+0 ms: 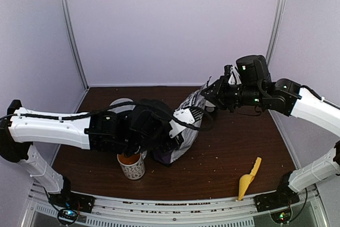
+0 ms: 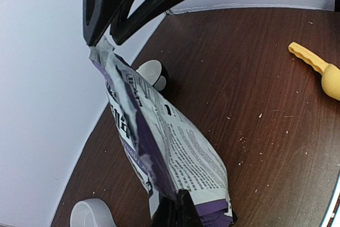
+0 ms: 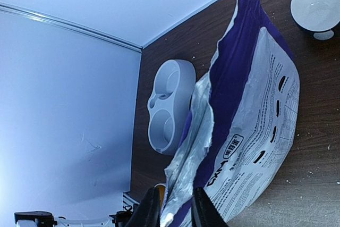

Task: Serve the pet food

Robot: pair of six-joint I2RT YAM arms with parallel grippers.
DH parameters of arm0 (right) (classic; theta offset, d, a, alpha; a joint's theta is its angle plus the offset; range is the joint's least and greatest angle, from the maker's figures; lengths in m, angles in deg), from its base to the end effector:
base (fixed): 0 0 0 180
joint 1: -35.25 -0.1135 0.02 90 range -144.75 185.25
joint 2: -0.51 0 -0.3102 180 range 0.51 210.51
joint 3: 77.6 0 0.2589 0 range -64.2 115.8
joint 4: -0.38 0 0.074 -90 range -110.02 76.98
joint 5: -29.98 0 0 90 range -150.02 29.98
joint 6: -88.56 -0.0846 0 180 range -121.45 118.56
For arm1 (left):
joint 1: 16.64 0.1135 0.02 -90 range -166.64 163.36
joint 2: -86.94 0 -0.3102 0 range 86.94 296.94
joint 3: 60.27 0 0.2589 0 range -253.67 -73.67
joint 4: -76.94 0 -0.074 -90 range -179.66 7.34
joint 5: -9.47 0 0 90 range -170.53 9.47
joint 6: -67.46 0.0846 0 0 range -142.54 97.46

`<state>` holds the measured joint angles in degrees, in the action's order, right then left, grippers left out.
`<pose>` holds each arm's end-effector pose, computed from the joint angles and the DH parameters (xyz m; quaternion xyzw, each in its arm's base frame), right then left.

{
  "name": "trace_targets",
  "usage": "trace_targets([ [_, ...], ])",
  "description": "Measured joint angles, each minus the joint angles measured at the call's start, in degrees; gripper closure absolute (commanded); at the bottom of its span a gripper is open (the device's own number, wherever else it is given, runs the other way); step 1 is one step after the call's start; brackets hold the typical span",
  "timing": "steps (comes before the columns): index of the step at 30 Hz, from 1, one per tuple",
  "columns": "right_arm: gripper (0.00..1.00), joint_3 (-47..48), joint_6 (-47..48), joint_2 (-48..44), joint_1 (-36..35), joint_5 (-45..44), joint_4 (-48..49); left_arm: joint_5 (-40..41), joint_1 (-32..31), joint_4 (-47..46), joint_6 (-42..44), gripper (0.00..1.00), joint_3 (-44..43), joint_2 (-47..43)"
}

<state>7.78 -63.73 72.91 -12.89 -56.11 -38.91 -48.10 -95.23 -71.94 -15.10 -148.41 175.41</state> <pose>0.2096 0.2425 0.3971 0.0867 0.8447 0.4496 0.2770 0.1225 -0.3779 0.3462 0.4715 0.7056 -0.0751 0.5236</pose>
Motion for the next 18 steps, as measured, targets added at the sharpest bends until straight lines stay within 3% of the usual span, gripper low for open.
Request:
trace_targets([
  [18,0.87,0.0,-0.5,0.9,0.0,-0.9,0.1,-0.2,0.0,-0.2,-1.4,1.00,0.4,-0.4],
])
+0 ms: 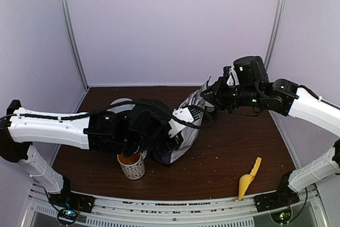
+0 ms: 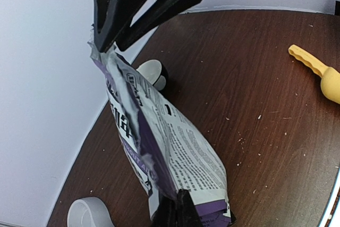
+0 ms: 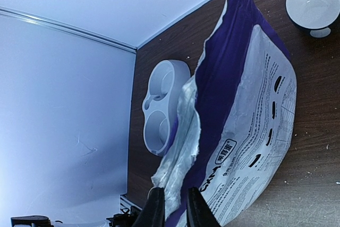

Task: Serve the pet food

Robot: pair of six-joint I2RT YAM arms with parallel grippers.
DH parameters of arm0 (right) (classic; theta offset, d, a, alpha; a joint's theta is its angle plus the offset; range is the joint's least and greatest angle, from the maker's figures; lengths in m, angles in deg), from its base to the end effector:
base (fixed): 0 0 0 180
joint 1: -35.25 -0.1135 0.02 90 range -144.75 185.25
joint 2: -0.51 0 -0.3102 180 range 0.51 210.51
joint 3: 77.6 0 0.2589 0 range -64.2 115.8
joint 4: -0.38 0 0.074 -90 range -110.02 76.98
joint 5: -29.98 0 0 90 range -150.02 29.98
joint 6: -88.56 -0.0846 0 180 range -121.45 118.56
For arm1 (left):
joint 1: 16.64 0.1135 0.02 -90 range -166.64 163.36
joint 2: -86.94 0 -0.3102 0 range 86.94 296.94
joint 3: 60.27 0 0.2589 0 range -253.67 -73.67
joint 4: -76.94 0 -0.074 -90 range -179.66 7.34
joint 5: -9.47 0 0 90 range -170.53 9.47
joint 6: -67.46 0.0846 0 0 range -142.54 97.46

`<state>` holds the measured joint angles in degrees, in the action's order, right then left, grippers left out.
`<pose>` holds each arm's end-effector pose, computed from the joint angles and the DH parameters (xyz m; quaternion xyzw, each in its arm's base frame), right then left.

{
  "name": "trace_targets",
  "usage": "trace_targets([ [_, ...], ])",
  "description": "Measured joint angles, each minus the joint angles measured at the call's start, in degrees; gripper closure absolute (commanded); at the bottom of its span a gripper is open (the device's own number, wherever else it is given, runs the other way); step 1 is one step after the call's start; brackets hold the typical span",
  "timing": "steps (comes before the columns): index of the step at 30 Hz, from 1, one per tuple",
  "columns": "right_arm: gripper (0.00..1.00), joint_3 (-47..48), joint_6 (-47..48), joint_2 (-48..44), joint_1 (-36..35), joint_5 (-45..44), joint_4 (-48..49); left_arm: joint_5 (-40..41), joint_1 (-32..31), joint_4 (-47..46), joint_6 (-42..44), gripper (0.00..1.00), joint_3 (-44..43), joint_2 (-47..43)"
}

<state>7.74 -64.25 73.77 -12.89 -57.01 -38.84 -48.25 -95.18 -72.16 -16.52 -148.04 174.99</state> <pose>0.2135 0.2449 0.3924 0.0953 0.8478 0.4422 0.2770 0.1223 -0.3760 0.3469 0.4620 0.7109 -0.0837 0.5236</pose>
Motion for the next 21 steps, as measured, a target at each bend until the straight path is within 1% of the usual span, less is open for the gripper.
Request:
trace_targets([
  [8,0.87,0.0,0.0,1.7,0.0,0.5,0.7,-0.2,0.1,0.0,0.0,1.00,0.0,0.0],
  [16,0.85,0.0,0.0,2.7,0.0,1.3,1.4,-0.3,0.1,0.0,0.1,1.00,0.0,0.0],
  [21,0.86,0.0,0.0,3.1,0.0,1.5,1.7,-0.4,0.1,0.0,0.1,1.00,0.0,0.0],
])
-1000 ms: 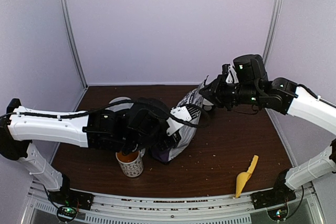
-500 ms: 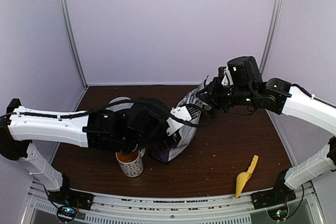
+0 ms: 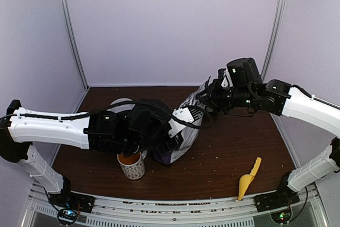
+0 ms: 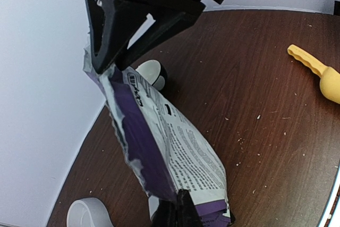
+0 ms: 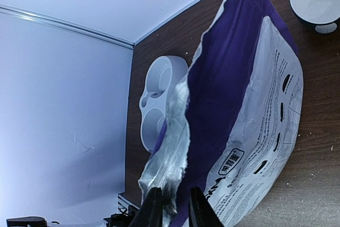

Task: Serve the pet food

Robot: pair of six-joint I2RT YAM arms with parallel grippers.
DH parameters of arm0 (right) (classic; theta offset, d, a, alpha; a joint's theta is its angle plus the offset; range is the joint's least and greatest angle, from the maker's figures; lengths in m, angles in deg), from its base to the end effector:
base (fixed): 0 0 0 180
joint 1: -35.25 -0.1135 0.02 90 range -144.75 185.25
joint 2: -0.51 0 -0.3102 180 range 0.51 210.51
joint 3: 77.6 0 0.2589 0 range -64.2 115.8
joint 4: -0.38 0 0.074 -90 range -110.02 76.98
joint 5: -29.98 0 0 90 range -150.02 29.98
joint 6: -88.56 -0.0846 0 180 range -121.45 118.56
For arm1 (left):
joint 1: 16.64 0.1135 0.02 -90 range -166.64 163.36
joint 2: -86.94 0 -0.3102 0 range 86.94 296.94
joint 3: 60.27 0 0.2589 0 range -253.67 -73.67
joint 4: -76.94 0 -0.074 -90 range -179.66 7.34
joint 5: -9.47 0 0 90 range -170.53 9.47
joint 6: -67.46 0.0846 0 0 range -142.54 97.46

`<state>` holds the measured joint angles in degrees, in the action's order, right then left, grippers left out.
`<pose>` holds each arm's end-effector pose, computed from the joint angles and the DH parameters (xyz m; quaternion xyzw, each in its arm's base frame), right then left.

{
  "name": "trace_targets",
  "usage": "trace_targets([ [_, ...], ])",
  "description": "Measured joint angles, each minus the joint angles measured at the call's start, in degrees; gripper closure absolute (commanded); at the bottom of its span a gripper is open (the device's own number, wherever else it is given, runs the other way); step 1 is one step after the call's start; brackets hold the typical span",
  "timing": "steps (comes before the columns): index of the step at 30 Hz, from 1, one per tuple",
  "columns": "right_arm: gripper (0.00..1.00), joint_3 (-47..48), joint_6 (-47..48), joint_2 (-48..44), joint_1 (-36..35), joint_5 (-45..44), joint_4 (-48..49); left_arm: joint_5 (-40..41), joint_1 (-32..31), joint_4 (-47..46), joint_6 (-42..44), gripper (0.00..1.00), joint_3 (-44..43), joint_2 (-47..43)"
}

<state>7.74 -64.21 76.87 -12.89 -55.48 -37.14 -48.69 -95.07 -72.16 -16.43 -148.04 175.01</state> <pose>0.2230 0.2589 0.3797 0.0893 0.8545 0.4399 0.2615 0.1226 -0.3763 0.3466 0.4639 0.7105 -0.0856 0.5221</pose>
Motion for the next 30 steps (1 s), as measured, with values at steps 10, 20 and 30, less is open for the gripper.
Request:
trace_targets([
  [10,1.00,-0.6,-0.2,0.1,0.0,-0.1,2.4,-0.5,0.1,0.0,0.0,1.00,0.0,0.0],
  [20,1.00,-3.8,0.5,-0.9,0.0,-0.4,6.7,-2.8,0.8,-2.5,-3.4,0.37,0.0,-2.4],
  [30,1.00,-6.4,3.1,-3.8,0.0,-1.1,8.5,-19.4,16.0,-0.2,-22.1,0.32,-12.3,-6.5],
])
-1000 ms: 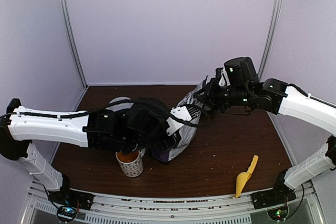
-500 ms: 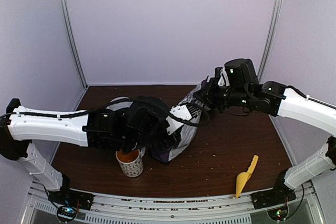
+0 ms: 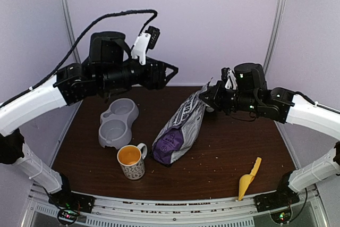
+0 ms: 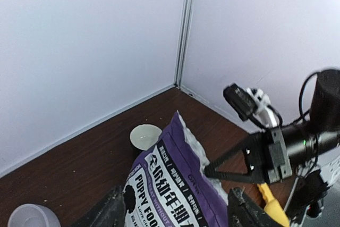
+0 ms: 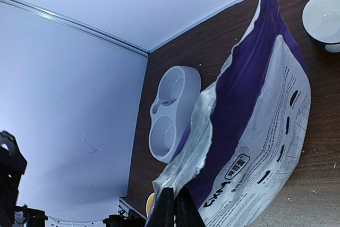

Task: Serve the pet food

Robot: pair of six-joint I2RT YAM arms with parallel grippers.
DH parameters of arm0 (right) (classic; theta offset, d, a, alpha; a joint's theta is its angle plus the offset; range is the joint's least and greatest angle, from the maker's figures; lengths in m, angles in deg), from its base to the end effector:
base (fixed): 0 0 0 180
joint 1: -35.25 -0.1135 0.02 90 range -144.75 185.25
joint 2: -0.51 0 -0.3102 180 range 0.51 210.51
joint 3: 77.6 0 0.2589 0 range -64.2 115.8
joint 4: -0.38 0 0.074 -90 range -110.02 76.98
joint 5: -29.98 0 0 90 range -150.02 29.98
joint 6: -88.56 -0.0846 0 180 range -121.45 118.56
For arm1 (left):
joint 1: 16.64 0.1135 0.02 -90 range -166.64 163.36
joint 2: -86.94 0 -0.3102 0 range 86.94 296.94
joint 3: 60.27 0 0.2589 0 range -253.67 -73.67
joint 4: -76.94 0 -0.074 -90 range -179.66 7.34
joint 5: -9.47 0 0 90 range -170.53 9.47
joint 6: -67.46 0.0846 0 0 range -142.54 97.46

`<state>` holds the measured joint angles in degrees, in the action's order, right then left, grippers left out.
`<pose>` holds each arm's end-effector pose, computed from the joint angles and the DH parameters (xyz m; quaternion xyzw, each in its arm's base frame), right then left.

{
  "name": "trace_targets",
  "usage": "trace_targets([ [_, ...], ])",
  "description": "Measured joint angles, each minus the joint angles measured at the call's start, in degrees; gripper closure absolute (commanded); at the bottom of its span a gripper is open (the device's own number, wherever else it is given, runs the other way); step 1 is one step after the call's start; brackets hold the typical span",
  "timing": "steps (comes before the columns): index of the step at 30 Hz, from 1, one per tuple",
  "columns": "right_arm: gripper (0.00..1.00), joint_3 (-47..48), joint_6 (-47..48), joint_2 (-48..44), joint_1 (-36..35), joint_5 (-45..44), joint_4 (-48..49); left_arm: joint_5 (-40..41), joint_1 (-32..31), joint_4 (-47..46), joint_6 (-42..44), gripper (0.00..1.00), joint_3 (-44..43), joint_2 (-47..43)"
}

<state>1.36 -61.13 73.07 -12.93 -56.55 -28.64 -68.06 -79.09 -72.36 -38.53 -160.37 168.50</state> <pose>0.2166 0.2498 0.3774 0.0667 0.8292 0.4630 0.3060 0.1887 -0.3223 0.4697 0.2424 0.7376 -0.3294 0.5373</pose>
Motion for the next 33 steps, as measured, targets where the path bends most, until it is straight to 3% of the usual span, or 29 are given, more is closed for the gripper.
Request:
trace_targets([
  [5,1.00,-0.7,1.0,-0.6,0.0,-0.2,0.3,-10.6,4.2,4.6,-7.9,0.31,-10.9,7.3],
  [12,1.00,-1.1,1.9,-1.0,0.0,-0.5,0.4,-18.9,3.7,10.0,-12.7,0.29,-15.6,17.6],
  [15,1.00,-1.4,2.4,-1.3,0.0,-0.5,0.4,-20.3,3.7,12.1,-13.8,0.31,-16.5,20.6],
  [22,1.00,-2.0,2.8,-2.1,0.0,-0.8,0.4,-20.4,3.7,15.3,-15.1,0.47,-18.5,21.9],
  [33,1.00,-2.1,3.0,-2.2,0.0,-0.8,0.4,-20.0,3.7,17.2,-15.2,0.46,-18.8,21.9],
])
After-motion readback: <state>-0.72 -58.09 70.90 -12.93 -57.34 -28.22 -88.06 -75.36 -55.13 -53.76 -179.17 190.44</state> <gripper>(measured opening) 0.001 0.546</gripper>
